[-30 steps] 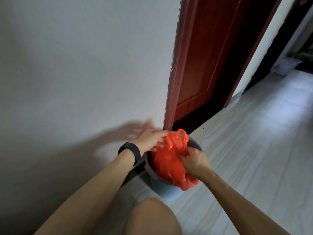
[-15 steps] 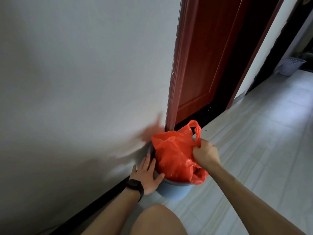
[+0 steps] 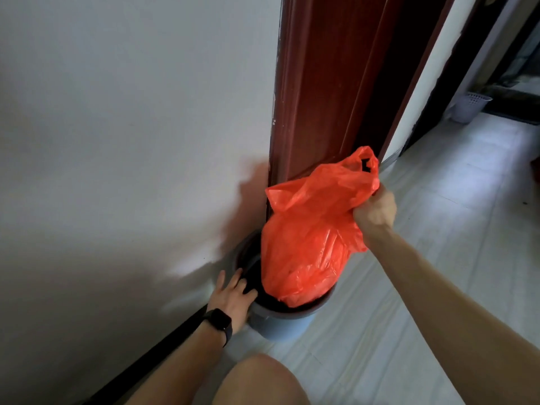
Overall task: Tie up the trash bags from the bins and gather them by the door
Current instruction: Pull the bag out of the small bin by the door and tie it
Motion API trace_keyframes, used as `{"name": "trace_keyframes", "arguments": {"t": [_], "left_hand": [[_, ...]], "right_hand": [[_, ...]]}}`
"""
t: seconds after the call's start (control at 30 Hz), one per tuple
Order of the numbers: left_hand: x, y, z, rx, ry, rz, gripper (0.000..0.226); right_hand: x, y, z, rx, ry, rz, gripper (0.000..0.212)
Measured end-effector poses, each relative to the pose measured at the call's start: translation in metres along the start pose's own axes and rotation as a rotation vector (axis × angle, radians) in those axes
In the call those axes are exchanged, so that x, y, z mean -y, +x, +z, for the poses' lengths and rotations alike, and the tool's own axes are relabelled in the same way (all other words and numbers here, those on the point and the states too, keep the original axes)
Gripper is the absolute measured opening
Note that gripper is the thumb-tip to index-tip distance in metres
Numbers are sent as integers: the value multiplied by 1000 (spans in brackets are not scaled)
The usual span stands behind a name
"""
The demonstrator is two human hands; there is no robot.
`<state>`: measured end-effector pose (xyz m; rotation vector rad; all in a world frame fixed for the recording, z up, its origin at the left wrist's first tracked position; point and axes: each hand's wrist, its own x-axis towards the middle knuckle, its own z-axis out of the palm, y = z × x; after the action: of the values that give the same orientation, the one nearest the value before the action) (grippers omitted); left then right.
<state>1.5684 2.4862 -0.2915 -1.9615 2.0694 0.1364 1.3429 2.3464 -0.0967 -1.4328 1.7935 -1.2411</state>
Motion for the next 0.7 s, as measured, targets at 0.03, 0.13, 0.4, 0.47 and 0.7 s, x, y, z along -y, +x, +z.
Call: {"name": "trace_keyframes", "arguments": {"t": [0.03, 0.13, 0.4, 0.47, 0.7], "left_hand": [[1, 1, -3, 14, 6, -6, 52], [2, 5, -18, 96, 7, -1, 56], [0, 18, -108, 146, -71, 26, 44], [-5, 26, -138, 65, -95, 35, 46], [-83, 37, -253, -214, -704, 272, 102]], "right_hand": [[10, 3, -2, -9, 9, -28, 21], [35, 10, -8, -23, 26, -83, 15], [65, 23, -58, -77, 100, -104, 21], [64, 31, -80, -94, 80, -96, 27], [10, 51, -144, -25, 118, 57, 41]]}}
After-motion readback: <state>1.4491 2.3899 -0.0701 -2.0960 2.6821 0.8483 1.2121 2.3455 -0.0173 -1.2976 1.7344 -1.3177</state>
